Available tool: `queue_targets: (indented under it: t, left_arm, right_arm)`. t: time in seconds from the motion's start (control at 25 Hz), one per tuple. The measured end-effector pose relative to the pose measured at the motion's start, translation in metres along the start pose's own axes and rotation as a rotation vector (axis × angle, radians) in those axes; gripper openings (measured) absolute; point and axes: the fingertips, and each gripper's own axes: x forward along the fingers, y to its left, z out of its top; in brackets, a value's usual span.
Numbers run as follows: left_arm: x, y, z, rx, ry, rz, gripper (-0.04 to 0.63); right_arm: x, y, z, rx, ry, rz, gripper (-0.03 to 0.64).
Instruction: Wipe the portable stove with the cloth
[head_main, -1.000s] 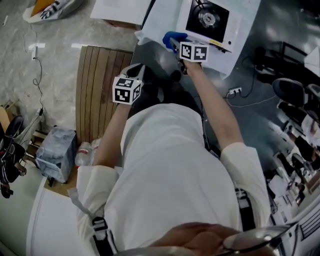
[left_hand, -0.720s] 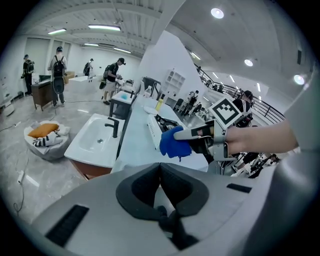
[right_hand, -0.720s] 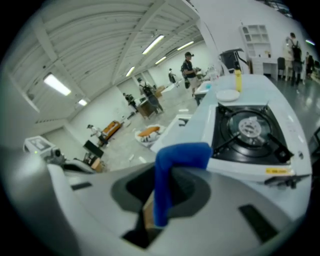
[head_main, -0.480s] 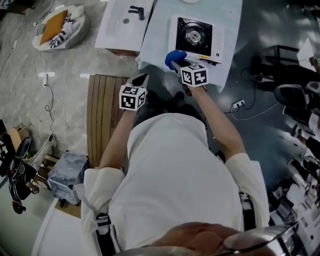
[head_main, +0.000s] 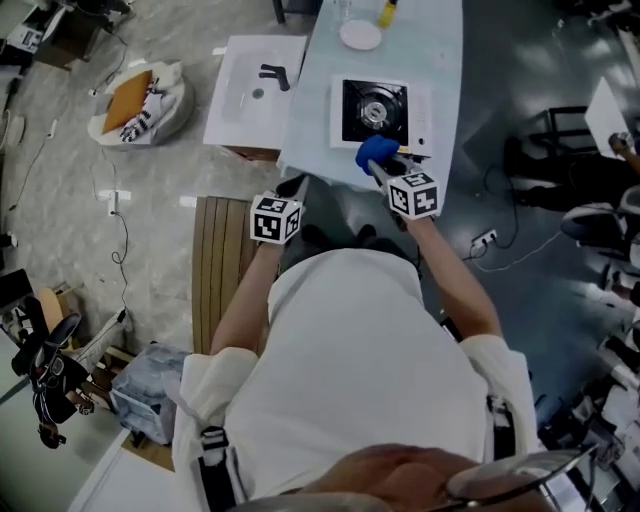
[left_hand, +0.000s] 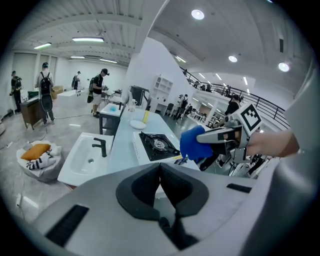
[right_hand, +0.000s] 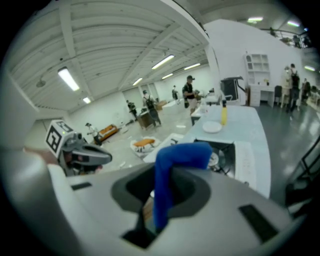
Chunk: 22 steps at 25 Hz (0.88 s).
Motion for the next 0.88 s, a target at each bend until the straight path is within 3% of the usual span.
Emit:
queue_targets:
  t: [0.16,0.56,0.88]
  left_arm:
    - [-0.007,-0.017,0.029,-0.029,-0.053,-0.016,0.032]
    - [-0.002,-0.046,0.088,0.030,-0.126,-0.029,0.032]
    - [-0.014,-0.062,0.092,0.054,-0.122,-0.020,0.032]
  right_arm:
    - [-0.044,-0.017,0.021,-0.020,-0.080,-0.043,0.081]
    - [-0.119,-0.074,0.043,-0.009,-0.228,-0.169,0.081]
    - [-0.183,-0.107,0.052,-0.075,-0.306,-0.285,0.081]
